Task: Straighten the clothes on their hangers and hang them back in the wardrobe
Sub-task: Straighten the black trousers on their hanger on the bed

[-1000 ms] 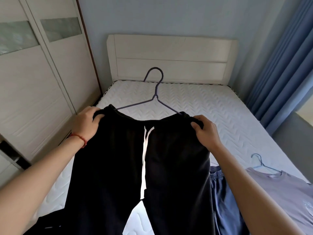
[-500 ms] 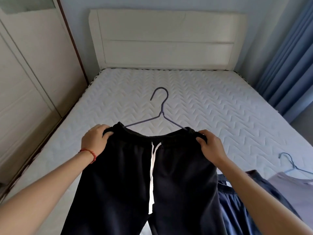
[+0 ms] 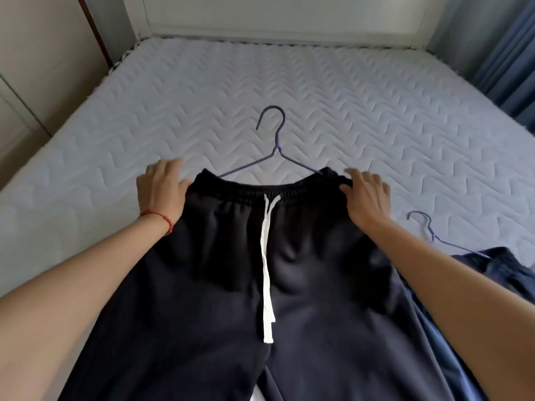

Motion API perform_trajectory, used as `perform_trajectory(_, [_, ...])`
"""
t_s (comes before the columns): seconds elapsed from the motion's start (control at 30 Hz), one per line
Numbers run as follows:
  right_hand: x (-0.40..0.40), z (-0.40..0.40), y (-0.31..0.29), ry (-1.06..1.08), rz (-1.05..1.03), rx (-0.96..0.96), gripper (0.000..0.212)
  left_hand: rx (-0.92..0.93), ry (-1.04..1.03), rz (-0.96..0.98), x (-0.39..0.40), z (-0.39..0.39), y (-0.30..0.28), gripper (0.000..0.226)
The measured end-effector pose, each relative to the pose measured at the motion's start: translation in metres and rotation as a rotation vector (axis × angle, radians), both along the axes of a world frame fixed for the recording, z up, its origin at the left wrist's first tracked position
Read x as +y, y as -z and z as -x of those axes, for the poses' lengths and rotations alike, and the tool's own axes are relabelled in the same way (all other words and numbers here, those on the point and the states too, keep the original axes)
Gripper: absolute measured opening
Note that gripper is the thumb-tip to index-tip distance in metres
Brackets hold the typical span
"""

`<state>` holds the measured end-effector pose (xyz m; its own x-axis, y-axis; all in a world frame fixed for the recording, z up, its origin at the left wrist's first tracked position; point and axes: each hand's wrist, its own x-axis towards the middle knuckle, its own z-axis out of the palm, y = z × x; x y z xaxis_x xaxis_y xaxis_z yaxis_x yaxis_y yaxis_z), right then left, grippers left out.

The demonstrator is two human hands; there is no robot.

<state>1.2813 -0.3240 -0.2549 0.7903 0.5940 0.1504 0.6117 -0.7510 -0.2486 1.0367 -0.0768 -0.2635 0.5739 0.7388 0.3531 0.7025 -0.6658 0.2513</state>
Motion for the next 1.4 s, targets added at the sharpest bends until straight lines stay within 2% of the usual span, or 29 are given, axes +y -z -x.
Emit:
perform_trajectory(0.1, [-0.003, 0.01, 0.037, 0.022, 0.105, 0.033, 0.057, 0.048, 0.191, -0.068, -0.024, 0.006, 0.04, 0.043])
perform_trajectory(0.2, [-0.035, 0.054, 0.07, -0.06, 0.082, 0.08, 0.059, 0.15, 0.281, -0.002, -0.068, 0.042, 0.081, 0.052])
perform_trajectory(0.33, [-0.102, 0.134, 0.095, -0.034, -0.076, 0.136, 0.061, 0.168, 0.231, 0.126, -0.147, 0.108, 0.11, 0.058])
perform_trajectory(0.47, [-0.161, 0.228, 0.104, 0.089, -0.275, 0.268, 0.042, 0.155, 0.08, 0.302, -0.23, 0.179, 0.115, 0.059])
perform_trajectory(0.57, [-0.193, 0.307, 0.103, 0.146, -0.382, 0.424, 0.023, 0.232, 0.03, 0.373, -0.279, 0.239, 0.115, 0.054])
perform_trajectory(0.6, [-0.2, 0.331, 0.103, 0.191, -0.408, 0.524, 0.022, 0.275, 0.03, 0.384, -0.292, 0.258, 0.114, 0.052])
perform_trajectory(0.63, [-0.206, 0.354, 0.101, 0.242, -0.412, 0.628, 0.031, 0.312, 0.032, 0.393, -0.302, 0.275, 0.112, 0.051])
perform_trajectory(0.7, [-0.215, 0.393, 0.099, 0.282, -0.359, 0.795, 0.045, 0.357, 0.041, 0.396, -0.316, 0.304, 0.106, 0.05])
perform_trajectory(0.83, [-0.218, 0.443, 0.084, 0.15, -0.164, 1.055, 0.025, 0.383, 0.041, 0.343, -0.323, 0.343, 0.086, 0.057])
perform_trajectory(0.9, [-0.214, 0.456, 0.082, 0.177, -0.134, 1.158, 0.018, 0.395, -0.007, 0.343, -0.32, 0.359, 0.076, 0.059])
perform_trajectory(1.0, [-0.207, 0.471, 0.082, 0.339, -0.204, 1.265, 0.013, 0.385, -0.125, 0.392, -0.312, 0.386, 0.07, 0.046])
perform_trajectory(1.07, [-0.202, 0.481, 0.081, 0.403, -0.202, 1.327, 0.012, 0.3, -0.323, 0.472, -0.312, 0.401, 0.07, 0.036])
perform_trajectory(1.13, [-0.197, 0.492, 0.078, 0.39, -0.113, 1.312, 0.009, 0.226, -0.561, 0.609, -0.313, 0.412, 0.068, 0.039])
perform_trajectory(1.2, [-0.196, 0.503, 0.077, 0.318, -0.02, 1.281, 0.028, 0.175, -0.723, 0.736, -0.315, 0.423, 0.065, 0.043])
perform_trajectory(1.27, [-0.194, 0.513, 0.076, 0.264, 0.097, 1.298, 0.037, 0.149, -0.778, 0.823, -0.314, 0.432, 0.061, 0.042])
perform_trajectory(1.33, [-0.195, 0.521, 0.081, 0.246, 0.183, 1.323, 0.034, 0.151, -0.756, 0.904, -0.312, 0.445, 0.06, 0.038])
perform_trajectory(1.4, [-0.197, 0.527, 0.084, 0.327, 0.104, 1.402, 0.032, 0.173, -0.705, 0.977, -0.308, 0.459, 0.06, 0.038])
